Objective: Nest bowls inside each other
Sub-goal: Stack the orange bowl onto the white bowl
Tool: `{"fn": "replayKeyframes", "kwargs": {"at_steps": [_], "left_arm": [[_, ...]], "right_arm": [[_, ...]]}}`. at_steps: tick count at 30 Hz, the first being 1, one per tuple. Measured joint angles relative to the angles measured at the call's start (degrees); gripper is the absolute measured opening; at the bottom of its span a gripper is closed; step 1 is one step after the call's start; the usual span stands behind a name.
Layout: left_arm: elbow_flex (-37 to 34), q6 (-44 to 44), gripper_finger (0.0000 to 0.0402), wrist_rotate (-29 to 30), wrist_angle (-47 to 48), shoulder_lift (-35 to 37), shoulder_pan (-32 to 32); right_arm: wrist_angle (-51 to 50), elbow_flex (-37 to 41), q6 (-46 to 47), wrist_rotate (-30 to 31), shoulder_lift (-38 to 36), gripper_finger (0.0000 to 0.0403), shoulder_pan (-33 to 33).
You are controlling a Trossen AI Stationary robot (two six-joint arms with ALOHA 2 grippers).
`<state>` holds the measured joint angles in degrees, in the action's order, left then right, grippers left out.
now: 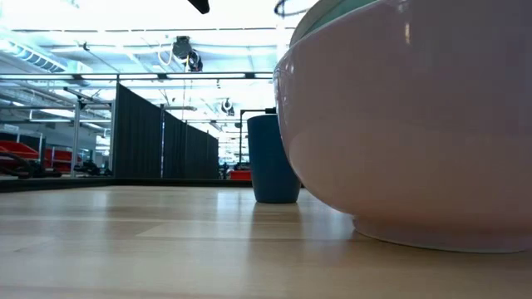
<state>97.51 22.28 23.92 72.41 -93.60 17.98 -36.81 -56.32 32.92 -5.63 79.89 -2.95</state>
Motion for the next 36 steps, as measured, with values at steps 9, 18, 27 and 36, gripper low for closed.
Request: {"fn": "replayKeyframes", "kwargs": {"at_steps": [9,18,27,36], "left_arm": [[0.0,-2.8,0.0001,0.6,-0.2,0.0,-1.6],[0.0,-7.7,0.0001,0.6,-3.2,0.0,-4.4],[0.0,-8.2,0.0001,-2.3,-4.6,0.0,-7.3],[0.0,-9.1,0.0001,-2.9,-4.3,0.0,-7.5]], "right_arm": [[-15.2,-15.6,2.1,0.1,-0.8,0.0,8.0],[-14.1,-17.0,12.7,2.7,0.3,0.0,19.0],[-7.4,-17.0,13.8,2.4,6.9,0.0,21.9],[-7.9,-16.6,13.3,2.4,10.3,0.0,22.2]]}}
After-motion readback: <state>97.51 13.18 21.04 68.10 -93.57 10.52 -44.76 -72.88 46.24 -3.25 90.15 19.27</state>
